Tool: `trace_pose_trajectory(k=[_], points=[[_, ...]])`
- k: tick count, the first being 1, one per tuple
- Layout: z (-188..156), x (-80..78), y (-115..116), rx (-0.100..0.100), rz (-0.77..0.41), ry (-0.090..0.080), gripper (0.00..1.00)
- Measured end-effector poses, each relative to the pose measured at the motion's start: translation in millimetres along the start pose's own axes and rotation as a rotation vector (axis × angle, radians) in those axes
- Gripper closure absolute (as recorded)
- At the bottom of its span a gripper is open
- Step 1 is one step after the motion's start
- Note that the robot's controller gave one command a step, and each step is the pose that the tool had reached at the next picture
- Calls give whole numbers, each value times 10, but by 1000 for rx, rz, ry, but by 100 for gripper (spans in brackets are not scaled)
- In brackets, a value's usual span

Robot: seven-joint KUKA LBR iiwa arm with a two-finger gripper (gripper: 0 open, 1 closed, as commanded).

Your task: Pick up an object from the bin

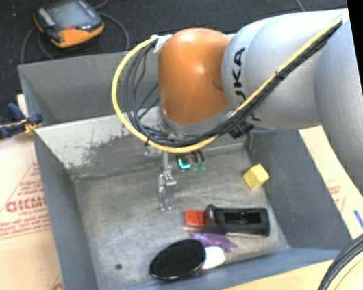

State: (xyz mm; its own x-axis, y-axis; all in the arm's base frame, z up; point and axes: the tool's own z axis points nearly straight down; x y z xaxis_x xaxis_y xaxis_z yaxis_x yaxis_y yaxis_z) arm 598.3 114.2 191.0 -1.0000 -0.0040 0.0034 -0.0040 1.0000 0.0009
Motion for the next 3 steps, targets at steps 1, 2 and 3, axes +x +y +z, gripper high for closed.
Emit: trace_pose_trajectory(k=[1, 2, 3], points=[[-42, -18, -4, -1, 2, -8, 0], [391, 302, 112, 1, -76, -11, 0], [539, 575, 208, 2, -411, -4, 0]])
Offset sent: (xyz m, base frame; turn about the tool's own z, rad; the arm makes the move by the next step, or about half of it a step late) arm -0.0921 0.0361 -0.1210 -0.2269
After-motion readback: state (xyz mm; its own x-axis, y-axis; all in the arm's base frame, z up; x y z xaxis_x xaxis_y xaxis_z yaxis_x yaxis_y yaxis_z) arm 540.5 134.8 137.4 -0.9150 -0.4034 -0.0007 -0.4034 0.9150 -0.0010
